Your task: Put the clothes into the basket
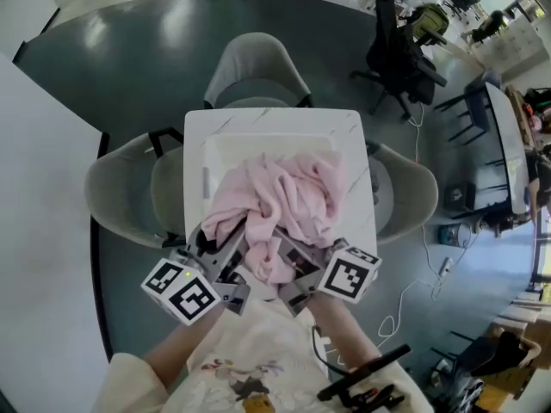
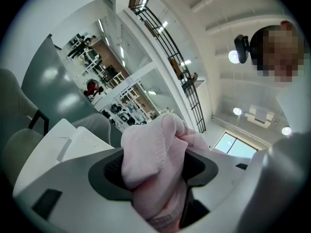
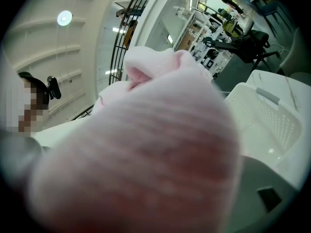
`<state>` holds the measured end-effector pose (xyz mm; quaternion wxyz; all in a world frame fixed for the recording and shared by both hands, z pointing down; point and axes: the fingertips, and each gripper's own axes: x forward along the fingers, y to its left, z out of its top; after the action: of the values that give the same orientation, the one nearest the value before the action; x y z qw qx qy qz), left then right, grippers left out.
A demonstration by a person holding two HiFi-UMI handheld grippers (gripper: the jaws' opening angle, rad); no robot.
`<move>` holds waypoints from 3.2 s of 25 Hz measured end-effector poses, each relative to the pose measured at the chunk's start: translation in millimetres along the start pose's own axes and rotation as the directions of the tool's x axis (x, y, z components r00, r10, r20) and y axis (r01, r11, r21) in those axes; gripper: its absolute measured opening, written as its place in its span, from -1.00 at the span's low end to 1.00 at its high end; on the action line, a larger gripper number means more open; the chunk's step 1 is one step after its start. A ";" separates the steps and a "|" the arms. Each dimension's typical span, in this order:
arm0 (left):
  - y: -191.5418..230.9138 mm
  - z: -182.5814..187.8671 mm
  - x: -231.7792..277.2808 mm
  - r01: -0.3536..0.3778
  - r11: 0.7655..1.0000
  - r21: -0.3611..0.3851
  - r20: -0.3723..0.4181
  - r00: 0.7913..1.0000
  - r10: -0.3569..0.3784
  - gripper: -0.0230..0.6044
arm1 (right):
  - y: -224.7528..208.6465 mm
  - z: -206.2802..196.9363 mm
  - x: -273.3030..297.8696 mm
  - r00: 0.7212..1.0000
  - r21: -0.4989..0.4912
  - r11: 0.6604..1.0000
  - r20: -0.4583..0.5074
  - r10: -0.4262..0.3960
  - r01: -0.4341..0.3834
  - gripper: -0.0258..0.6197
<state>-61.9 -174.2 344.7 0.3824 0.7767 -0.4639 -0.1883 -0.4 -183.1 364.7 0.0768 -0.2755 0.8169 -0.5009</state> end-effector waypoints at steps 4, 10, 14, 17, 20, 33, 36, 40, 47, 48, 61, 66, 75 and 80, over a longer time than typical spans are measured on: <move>17.9 -0.4 13.9 -0.031 1.000 0.005 -0.009 0.999 0.031 -0.01 | -16.7 7.0 14.3 1.000 -0.022 1.000 -0.027 -0.001 0.000 0.29; 45.9 -9.4 30.9 -0.084 0.996 0.018 -0.044 0.995 0.085 -0.01 | -49.3 5.5 30.3 0.997 -0.001 1.000 -0.076 -0.004 0.004 0.29; 65.6 -14.6 42.5 -0.118 0.993 0.032 -0.072 0.990 0.120 0.00 | -71.7 4.0 41.6 0.995 0.012 1.000 -0.104 -0.008 0.010 0.29; 79.5 -20.6 51.3 -0.139 0.990 0.037 -0.096 0.985 0.142 0.00 | -88.6 3.9 47.4 0.992 0.008 0.999 -0.122 -0.031 0.032 0.30; 94.6 -27.2 60.0 -0.160 0.986 0.040 -0.119 0.979 0.164 -0.01 | -104.8 4.5 53.2 0.990 -0.003 0.998 -0.125 -0.063 0.063 0.29; 152.3 -64.8 85.9 -0.253 0.965 0.073 -0.237 0.935 0.263 -0.01 | -173.9 -6.4 70.6 0.951 -0.112 0.984 -0.263 -0.166 0.140 0.29; 167.8 -70.1 89.4 -0.287 0.954 0.089 -0.250 0.921 0.300 -0.01 | -189.9 -11.3 78.7 0.938 -0.102 0.982 -0.295 -0.182 0.158 0.30; 184.0 -75.8 93.6 -0.330 0.941 0.070 -0.258 0.906 0.337 -0.01 | -205.1 -13.3 87.8 0.924 -0.087 0.980 -0.326 -0.200 0.181 0.30; 206.9 -87.3 106.4 -0.343 0.931 0.124 -0.347 0.864 0.364 -0.01 | -231.3 -17.6 94.8 0.881 -0.084 0.965 -0.395 -0.261 0.248 0.30; 210.8 -88.9 107.7 -0.348 0.928 0.131 -0.356 0.858 0.371 -0.01 | -234.8 -18.3 96.4 0.875 -0.082 0.963 -0.405 -0.267 0.256 0.30; 262.0 -122.1 131.9 -0.371 0.900 0.226 -0.491 0.755 0.435 -0.01 | -296.2 -34.0 105.3 0.795 -0.073 0.923 -0.485 -0.365 0.379 0.29; 276.4 -132.6 137.1 -0.385 0.894 0.230 -0.521 0.727 0.447 -0.01 | -312.7 -37.3 106.6 0.767 -0.103 0.904 -0.494 -0.409 0.416 0.29; 305.0 -165.1 148.5 -0.334 0.839 0.429 -0.580 0.610 0.540 -0.10 | -356.3 -50.4 105.8 0.645 -0.302 0.834 -0.531 -0.550 0.462 0.29; 316.7 -182.0 149.9 -0.332 0.832 0.445 -0.611 0.566 0.553 -0.12 | -373.1 -56.8 103.8 0.595 -0.381 0.804 -0.542 -0.594 0.455 0.30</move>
<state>-52.0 -315.3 713.3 0.4532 0.6887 -0.4790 0.3014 29.2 -322.9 729.1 -0.3854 -0.3237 0.7202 -0.4775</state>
